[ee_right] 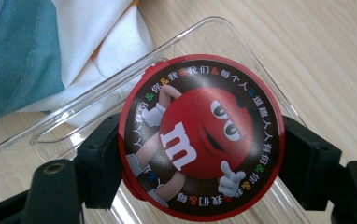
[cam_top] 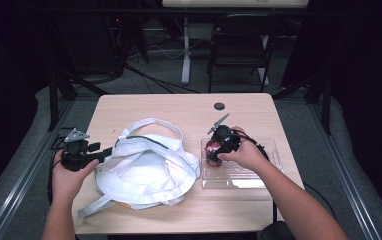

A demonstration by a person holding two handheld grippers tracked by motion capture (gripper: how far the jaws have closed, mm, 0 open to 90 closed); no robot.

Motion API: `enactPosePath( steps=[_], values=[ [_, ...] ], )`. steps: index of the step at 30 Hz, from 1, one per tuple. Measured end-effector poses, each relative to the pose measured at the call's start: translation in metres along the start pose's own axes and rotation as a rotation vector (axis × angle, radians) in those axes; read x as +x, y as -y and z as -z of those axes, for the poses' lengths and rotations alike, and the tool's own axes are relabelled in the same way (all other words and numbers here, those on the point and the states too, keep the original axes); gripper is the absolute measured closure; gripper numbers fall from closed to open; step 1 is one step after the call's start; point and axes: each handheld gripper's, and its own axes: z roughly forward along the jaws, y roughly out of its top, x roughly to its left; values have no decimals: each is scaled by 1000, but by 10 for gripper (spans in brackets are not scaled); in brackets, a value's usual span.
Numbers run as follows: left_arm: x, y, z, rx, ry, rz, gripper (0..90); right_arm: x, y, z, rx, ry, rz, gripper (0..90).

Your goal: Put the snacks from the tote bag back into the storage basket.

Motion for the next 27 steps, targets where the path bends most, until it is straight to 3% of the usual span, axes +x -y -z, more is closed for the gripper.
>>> enactPosePath(
  steps=[27],
  values=[
    [0, 1, -2, 6, -7, -2, 464, 0, -2, -16, 16, -10, 9, 251]
  ],
)
